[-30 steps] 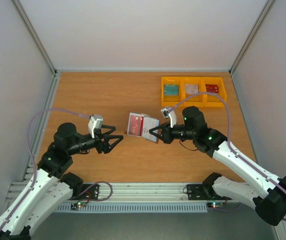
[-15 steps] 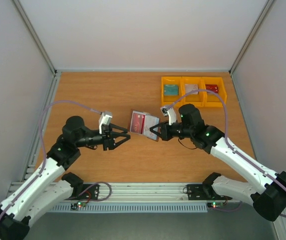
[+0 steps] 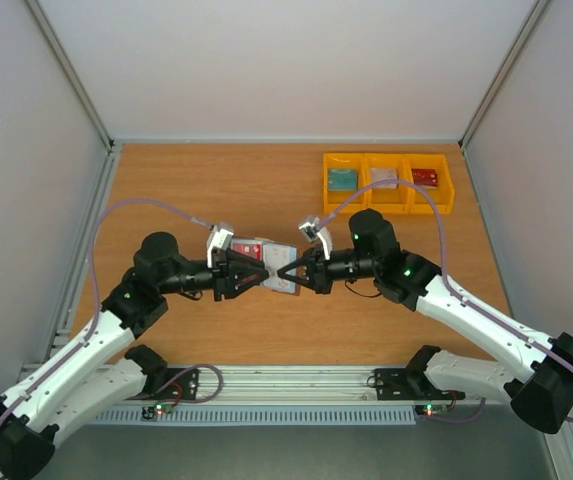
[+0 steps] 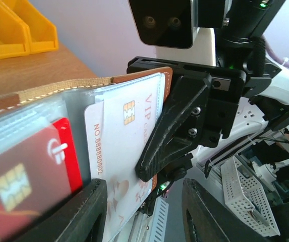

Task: Take the credit cards out of the card holder

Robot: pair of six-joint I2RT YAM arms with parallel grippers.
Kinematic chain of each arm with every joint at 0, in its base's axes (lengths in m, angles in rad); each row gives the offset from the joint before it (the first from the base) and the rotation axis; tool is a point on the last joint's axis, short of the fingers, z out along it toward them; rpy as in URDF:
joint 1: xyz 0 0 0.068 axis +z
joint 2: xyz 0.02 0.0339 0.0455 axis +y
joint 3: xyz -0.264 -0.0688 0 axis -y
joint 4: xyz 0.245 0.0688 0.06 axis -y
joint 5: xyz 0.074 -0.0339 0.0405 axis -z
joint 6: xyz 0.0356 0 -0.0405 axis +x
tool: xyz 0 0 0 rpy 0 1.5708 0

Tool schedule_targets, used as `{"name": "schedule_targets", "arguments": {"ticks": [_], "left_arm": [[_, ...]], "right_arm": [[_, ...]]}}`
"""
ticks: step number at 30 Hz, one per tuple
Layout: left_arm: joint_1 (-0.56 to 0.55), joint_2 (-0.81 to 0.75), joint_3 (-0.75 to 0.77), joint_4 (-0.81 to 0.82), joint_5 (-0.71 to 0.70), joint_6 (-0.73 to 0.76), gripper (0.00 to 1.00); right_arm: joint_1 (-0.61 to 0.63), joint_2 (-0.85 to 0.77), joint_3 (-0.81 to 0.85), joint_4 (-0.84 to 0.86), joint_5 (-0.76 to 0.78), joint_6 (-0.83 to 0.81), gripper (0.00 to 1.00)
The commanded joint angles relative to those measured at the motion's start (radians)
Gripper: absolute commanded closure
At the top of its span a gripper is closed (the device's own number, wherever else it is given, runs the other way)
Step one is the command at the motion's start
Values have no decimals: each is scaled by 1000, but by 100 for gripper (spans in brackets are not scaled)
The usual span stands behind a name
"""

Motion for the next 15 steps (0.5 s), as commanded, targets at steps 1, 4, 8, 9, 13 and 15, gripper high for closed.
{"name": "schedule_targets", "arguments": {"ticks": [1,4,8,9,13,15], "left_arm": [[4,-18,-28,20,-22,-27,58],[11,-23,-32,12,-21,-26,59],[24,-39,-31,-20,-11,-27,59],[28,-42,-31,-31,-11,-25,59],[39,-43,-33,-17,-10,-26,59],[38,-37,-40,34,18,-19,59]], "right_arm": [[14,-47,4,139,-169,-29,99],[13,-55,14,117,-185,-48,99],[13,-86,17,90,-190,-84,99],[14,-94,20,80,-189,-97,99],[13,-104,36,34,-201,-118,99],[14,-97,36,41,-214,-109,99]]}}
